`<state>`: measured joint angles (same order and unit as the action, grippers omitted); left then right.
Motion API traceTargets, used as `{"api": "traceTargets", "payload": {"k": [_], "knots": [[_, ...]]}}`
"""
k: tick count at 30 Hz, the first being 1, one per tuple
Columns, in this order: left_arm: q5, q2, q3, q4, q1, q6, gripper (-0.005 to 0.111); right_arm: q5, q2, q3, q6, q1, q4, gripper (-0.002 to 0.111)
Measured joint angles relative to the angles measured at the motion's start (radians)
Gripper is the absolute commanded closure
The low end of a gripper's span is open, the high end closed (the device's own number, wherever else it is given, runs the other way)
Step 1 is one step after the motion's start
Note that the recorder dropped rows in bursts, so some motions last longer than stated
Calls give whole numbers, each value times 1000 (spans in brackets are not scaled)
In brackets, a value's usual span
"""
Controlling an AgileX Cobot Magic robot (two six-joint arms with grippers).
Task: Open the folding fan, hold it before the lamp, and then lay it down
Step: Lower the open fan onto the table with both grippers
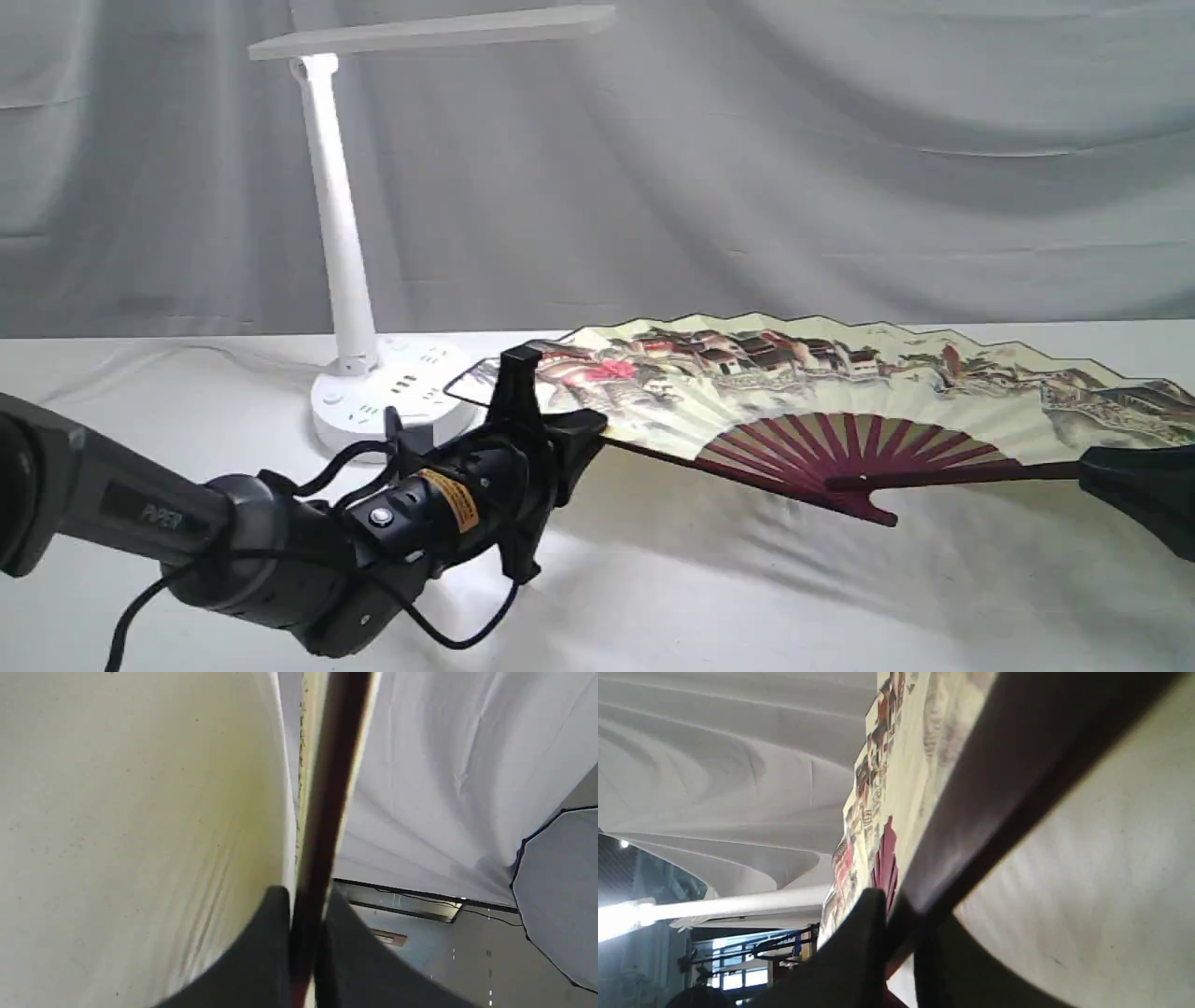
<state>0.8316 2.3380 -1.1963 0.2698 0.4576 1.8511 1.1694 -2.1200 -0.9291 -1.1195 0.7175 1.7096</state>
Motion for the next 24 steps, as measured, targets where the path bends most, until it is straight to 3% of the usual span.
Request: {"api": "traceTargets", "payload": {"k": [13,20,24], "knots": [[-8,37,-30,6,16,8,106,-90,0,0,-9,3,4,108],[-8,37,-30,-9,16,12,95,-115,0,0,-23,7,10,108],[3,37,-36,-50,-4,16,84,-196,-2,-2,-43,22,41,98]]}}
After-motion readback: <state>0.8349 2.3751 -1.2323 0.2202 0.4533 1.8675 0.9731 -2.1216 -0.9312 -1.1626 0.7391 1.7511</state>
